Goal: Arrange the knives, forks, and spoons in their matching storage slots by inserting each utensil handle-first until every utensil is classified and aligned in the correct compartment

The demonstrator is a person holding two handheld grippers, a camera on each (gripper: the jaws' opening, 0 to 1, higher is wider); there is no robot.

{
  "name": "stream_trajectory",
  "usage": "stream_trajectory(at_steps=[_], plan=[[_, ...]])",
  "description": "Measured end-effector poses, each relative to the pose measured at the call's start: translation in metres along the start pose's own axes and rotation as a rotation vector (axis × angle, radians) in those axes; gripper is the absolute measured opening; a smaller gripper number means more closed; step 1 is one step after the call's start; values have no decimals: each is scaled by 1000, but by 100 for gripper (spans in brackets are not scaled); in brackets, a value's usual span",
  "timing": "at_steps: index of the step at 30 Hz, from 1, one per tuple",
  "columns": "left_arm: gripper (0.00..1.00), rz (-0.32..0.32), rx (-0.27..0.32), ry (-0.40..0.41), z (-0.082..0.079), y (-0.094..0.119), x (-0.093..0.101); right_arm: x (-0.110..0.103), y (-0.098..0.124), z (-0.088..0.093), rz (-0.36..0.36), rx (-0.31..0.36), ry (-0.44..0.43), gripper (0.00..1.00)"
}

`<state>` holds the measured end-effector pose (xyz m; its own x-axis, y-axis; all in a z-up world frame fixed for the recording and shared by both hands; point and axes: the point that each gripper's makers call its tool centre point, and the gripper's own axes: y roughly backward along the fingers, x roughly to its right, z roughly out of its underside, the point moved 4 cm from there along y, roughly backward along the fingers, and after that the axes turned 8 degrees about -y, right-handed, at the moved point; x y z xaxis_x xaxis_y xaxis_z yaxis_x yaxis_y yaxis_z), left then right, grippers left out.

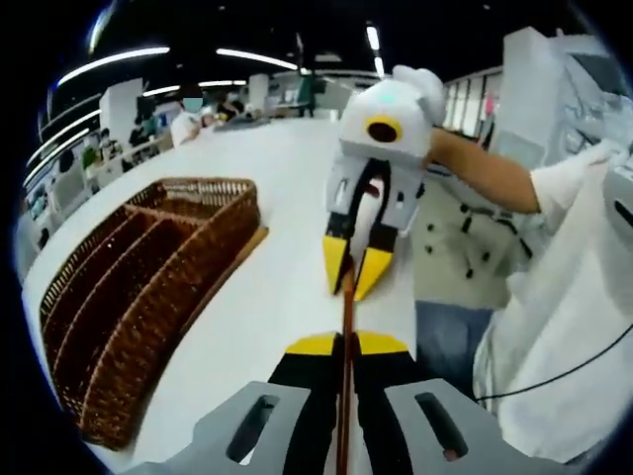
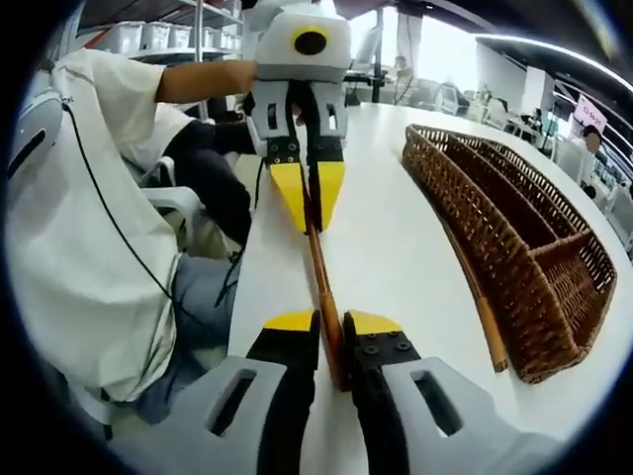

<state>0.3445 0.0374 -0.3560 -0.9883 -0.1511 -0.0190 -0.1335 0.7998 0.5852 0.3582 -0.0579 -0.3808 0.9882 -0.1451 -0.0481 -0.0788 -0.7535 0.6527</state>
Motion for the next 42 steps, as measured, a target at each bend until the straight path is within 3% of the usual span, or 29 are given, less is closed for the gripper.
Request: stream_trajectory(at_steps=[3,5,6,9,10,14,24,25,26,28,30,31,35,39,42], plan=[[4,5,-30,-23,-2,0,0,-2,-1,-2,18,-50,-5,8],[4,4,-36,-27,0,0,-4,-6,-2,-2,45,-81,61,7],[4,10,-30,-3,3,-1,-6,-5,-2,-2,57,-87,53,6],[5,1,-21,0,5,-2,-9,-3,-2,-2,65,-93,53,6],[6,-28,-7,-10,4,-3,-13,-5,-2,-1,71,-94,30,6],[8,-50,-32,-93,8,-5,-11,-7,-2,-1,74,-88,18,6],[28,-93,-31,-72,14,-1,-21,-5,-2,-1,78,-78,-5,6],[28,-112,-18,-67,14,2,-24,-5,-2,-1,78,-78,-8,6],[28,-148,16,-30,11,1,-13,-5,-1,-1,76,-75,-18,6],[31,-167,28,-31,10,2,-13,-4,-1,-1,82,-71,-9,6],[34,-271,89,-8,4,2,-7,-4,0,0,100,-67,-6,6],[37,-286,110,8,3,1,-2,-3,0,0,98,-65,-6,6],[56,-327,131,4,5,1,-1,-1,2,2,98,-44,-42,6],[66,-392,185,28,2,10,-12,0,5,6,110,-27,-66,6],[73,-439,191,29,3,15,-20,2,8,9,112,-16,-84,6]])
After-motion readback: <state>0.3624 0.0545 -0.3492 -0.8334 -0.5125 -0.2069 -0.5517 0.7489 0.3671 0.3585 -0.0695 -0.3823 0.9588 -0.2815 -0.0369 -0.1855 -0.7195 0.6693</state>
